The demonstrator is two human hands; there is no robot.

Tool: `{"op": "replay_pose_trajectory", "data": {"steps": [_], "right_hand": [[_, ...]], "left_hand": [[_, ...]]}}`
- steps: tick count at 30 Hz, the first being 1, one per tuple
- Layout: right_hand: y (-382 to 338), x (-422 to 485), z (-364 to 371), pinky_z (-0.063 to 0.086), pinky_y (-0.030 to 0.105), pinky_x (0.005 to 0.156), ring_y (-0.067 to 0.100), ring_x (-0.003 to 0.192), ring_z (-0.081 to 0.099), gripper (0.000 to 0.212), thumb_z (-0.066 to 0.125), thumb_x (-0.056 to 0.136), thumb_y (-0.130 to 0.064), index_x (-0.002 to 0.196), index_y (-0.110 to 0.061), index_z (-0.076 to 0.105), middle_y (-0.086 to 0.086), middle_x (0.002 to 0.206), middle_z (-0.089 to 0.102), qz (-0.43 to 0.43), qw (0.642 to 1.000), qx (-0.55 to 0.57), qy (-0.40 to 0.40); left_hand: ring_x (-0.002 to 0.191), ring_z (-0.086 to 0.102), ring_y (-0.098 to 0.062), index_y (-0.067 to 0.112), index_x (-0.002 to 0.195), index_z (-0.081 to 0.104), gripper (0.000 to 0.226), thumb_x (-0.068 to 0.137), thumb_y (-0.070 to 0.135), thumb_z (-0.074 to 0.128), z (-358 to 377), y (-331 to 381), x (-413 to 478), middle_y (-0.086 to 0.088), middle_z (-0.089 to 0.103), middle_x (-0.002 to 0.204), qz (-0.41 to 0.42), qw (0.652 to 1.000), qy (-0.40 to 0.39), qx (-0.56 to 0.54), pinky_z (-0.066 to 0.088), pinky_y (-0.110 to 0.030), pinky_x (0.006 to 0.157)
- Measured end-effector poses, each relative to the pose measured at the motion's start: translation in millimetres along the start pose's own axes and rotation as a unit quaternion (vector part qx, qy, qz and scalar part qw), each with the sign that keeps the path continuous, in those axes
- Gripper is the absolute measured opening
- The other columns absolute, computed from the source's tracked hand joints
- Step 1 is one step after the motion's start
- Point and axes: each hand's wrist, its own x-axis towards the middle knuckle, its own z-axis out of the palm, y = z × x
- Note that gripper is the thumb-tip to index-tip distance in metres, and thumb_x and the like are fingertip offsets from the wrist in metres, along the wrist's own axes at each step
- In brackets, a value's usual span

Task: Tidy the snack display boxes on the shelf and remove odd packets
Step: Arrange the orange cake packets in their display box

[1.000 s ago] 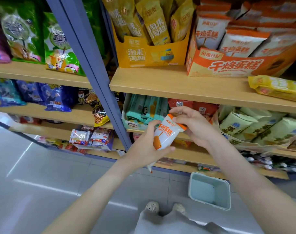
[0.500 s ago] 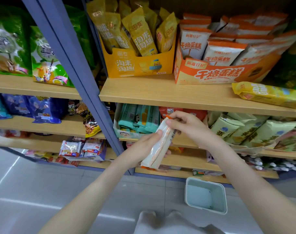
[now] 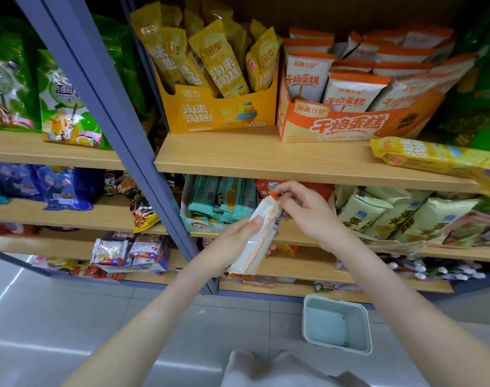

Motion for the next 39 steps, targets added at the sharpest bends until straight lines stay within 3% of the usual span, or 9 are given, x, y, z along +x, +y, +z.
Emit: {"op": "replay_pose_trajectory", "data": {"steps": [3, 6, 10, 14, 16, 21, 26, 31, 39], "right_hand": [[4, -1, 7, 0.053, 0.046, 0.089, 0.023, 0.093, 0.062, 0.029, 0.050, 0.095, -0.010, 0.106, -0.035, 0.060, 0.006, 0.096, 0.062, -0.002, 0.999, 0.026, 0.041], [2, -2, 11, 0.053, 0.036, 0.090, 0.021, 0.093, 0.063, 0.029, 0.050, 0.096, -0.005, 0.109, -0.029, 0.059, 0.013, 0.100, 0.061, -0.002, 0.994, 0.096, 0.054], [-3, -4, 11, 0.049, 0.036, 0.094, 0.015, 0.097, 0.060, 0.030, 0.055, 0.095, -0.010, 0.120, -0.028, 0.053, 0.003, 0.100, 0.059, -0.014, 0.991, 0.126, 0.033], [-3, -10, 19, 0.044, 0.023, 0.092, 0.005, 0.117, 0.043, 0.083, 0.073, 0.084, -0.026, 0.145, -0.031, 0.017, -0.008, 0.131, 0.038, 0.008, 0.998, 0.025, -0.064], [-4, -13, 23, 0.048, 0.022, 0.087, 0.005, 0.114, 0.049, 0.087, 0.074, 0.082, -0.029, 0.145, -0.032, 0.013, -0.006, 0.132, 0.043, 0.053, 0.991, 0.053, -0.109], [-3, -23, 21, 0.057, 0.034, 0.082, 0.019, 0.093, 0.070, 0.078, 0.074, 0.072, -0.027, 0.138, -0.022, 0.032, 0.007, 0.114, 0.066, 0.110, 0.954, 0.126, -0.249], [-2, -20, 25, 0.055, 0.039, 0.090, 0.018, 0.101, 0.066, 0.042, 0.069, 0.084, 0.001, 0.119, -0.017, 0.055, 0.007, 0.112, 0.067, 0.051, 0.974, 0.168, -0.144], [2, -14, 23, 0.054, 0.025, 0.067, 0.014, 0.078, 0.068, 0.028, 0.063, 0.088, 0.005, 0.112, -0.007, 0.056, 0.015, 0.098, 0.069, 0.038, 0.979, 0.126, -0.155], [20, -15, 12, 0.054, 0.031, 0.076, 0.017, 0.076, 0.064, 0.011, 0.052, 0.096, -0.006, 0.099, -0.009, 0.062, 0.007, 0.080, 0.067, 0.053, 0.959, 0.140, -0.242]], "left_hand": [[0.096, 0.068, -0.017, 0.020, 0.129, 0.054, 0.054, 0.085, 0.051, 0.047, 1, -2, 0, 0.000, 0.070, 0.103, 0.021, 1.000, 0.022, 0.009, 0.053, -0.036, 0.083], [0.099, 0.069, -0.011, 0.033, 0.123, 0.054, 0.040, 0.088, 0.050, 0.045, 0, -3, -1, 0.004, 0.071, 0.106, 0.038, 0.999, 0.037, 0.003, 0.053, -0.032, 0.089], [0.086, 0.067, 0.005, 0.036, 0.114, 0.054, 0.023, 0.103, 0.036, 0.034, 3, 0, -3, 0.012, 0.068, 0.100, 0.058, 0.996, 0.065, 0.003, 0.051, -0.013, 0.071], [0.102, 0.068, -0.015, 0.029, 0.120, 0.056, 0.031, 0.102, 0.041, 0.034, 8, 9, 0, -0.003, 0.069, 0.113, 0.093, 0.978, 0.159, -0.102, 0.056, -0.035, 0.083], [0.105, 0.067, -0.024, 0.027, 0.119, 0.058, 0.031, 0.104, 0.040, 0.034, 10, 11, 5, -0.010, 0.069, 0.115, 0.103, 0.962, 0.206, -0.144, 0.054, -0.046, 0.088], [0.115, 0.062, -0.022, 0.019, 0.130, 0.050, 0.036, 0.106, 0.036, 0.028, 19, 14, -1, -0.009, 0.067, 0.119, 0.167, 0.930, 0.259, -0.198, 0.048, -0.045, 0.101], [0.122, 0.056, -0.029, 0.010, 0.129, 0.046, 0.032, 0.107, 0.027, 0.029, 9, 22, -7, -0.017, 0.058, 0.127, 0.199, 0.895, 0.312, -0.248, 0.044, -0.049, 0.105], [0.117, 0.061, -0.024, 0.008, 0.138, 0.042, 0.044, 0.103, 0.035, 0.039, -1, 9, -14, -0.016, 0.059, 0.131, 0.123, 0.895, 0.305, -0.301, 0.058, -0.036, 0.085], [0.116, 0.062, -0.025, 0.012, 0.139, 0.045, 0.036, 0.105, 0.022, 0.037, -6, -10, -24, -0.015, 0.059, 0.132, 0.075, 0.893, 0.253, -0.365, 0.060, -0.036, 0.075]]}}
